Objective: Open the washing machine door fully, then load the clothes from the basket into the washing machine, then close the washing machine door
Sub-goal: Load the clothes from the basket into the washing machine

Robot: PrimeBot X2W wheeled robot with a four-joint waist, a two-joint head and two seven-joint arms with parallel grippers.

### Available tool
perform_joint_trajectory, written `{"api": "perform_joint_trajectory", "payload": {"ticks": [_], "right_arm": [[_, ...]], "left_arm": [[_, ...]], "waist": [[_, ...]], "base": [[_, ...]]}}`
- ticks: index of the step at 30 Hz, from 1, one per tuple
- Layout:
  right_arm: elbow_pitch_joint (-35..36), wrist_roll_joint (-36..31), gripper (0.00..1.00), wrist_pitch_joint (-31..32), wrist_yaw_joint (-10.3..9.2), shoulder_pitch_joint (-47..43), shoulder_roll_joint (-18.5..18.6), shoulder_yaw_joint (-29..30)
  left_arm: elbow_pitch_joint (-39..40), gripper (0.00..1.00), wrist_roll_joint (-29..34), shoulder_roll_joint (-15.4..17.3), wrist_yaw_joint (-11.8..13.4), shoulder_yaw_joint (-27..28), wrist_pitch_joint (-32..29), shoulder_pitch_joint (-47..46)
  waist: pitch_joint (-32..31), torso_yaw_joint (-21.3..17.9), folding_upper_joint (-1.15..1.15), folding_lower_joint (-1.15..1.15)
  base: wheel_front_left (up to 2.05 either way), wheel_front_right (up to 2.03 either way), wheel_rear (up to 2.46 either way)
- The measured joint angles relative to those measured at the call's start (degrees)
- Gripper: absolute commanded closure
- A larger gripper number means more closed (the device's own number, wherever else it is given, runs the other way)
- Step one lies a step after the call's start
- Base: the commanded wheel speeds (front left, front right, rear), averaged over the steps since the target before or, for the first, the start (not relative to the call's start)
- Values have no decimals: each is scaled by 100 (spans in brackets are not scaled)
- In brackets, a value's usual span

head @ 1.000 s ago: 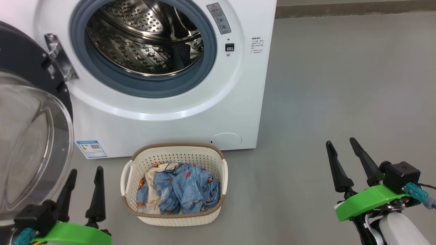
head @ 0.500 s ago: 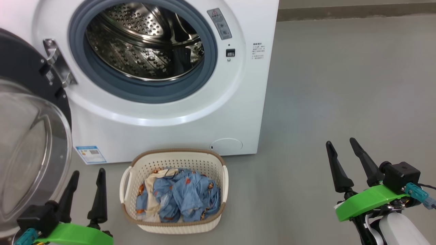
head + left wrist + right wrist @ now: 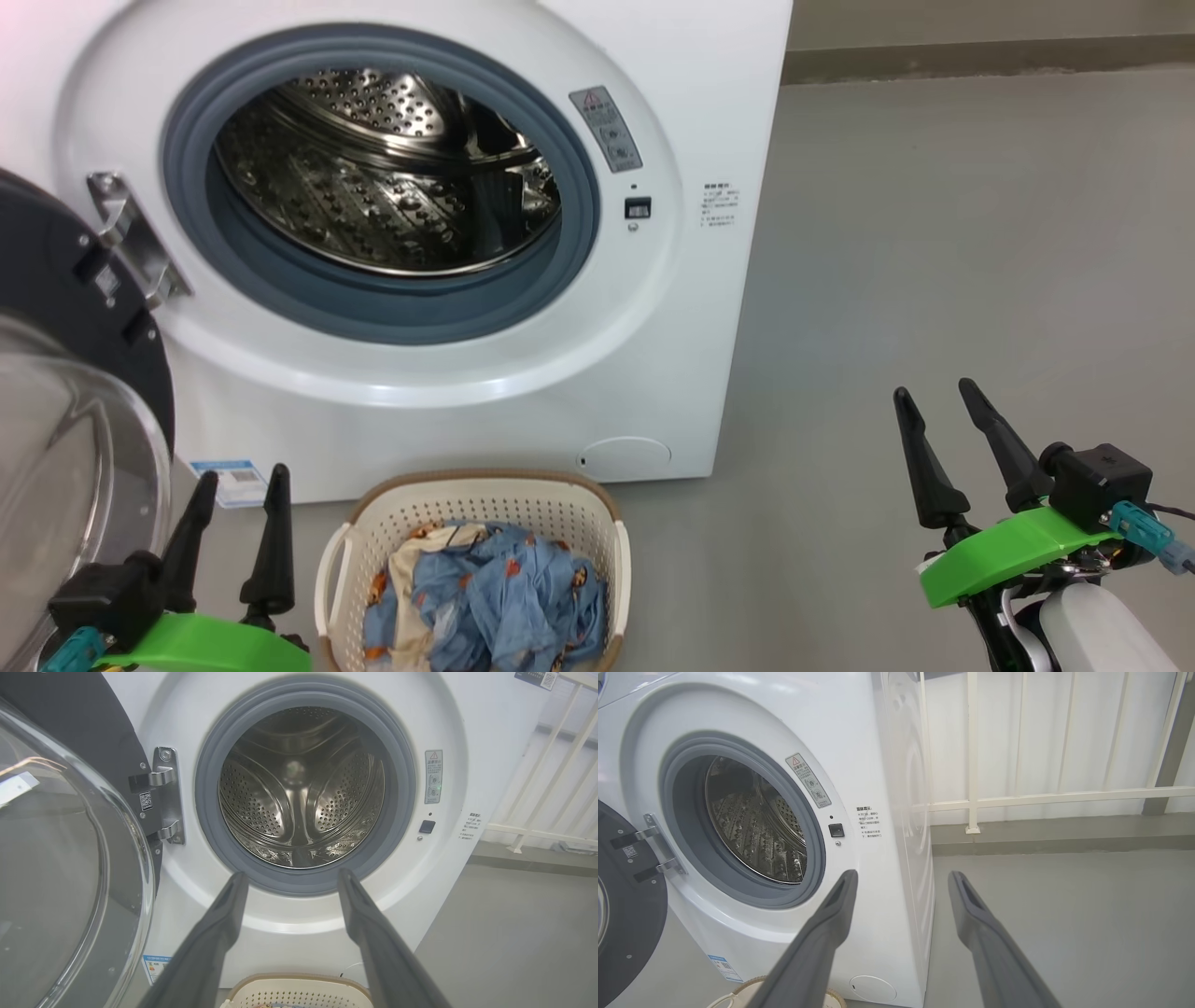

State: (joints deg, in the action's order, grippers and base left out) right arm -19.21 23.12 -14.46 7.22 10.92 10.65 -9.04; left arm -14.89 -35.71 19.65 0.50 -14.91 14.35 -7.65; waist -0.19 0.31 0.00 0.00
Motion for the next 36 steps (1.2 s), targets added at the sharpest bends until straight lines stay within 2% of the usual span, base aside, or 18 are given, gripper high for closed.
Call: {"api": "perform_joint_trajectory", "payload": {"ticks": [10, 36], "right_arm": [[-4, 0, 0, 0, 0, 0, 2, -5], [-5, 0, 0, 0, 0, 0, 11, -24]], "left_arm": [[0, 0, -21, 0, -1, -33, 0, -1], [-7, 0, -52, 9, 3, -75, 1, -1]], "waist": [[16, 24, 0, 0], [14, 51, 0, 0]], "base": [[89, -89, 0], [1, -1, 0]]}}
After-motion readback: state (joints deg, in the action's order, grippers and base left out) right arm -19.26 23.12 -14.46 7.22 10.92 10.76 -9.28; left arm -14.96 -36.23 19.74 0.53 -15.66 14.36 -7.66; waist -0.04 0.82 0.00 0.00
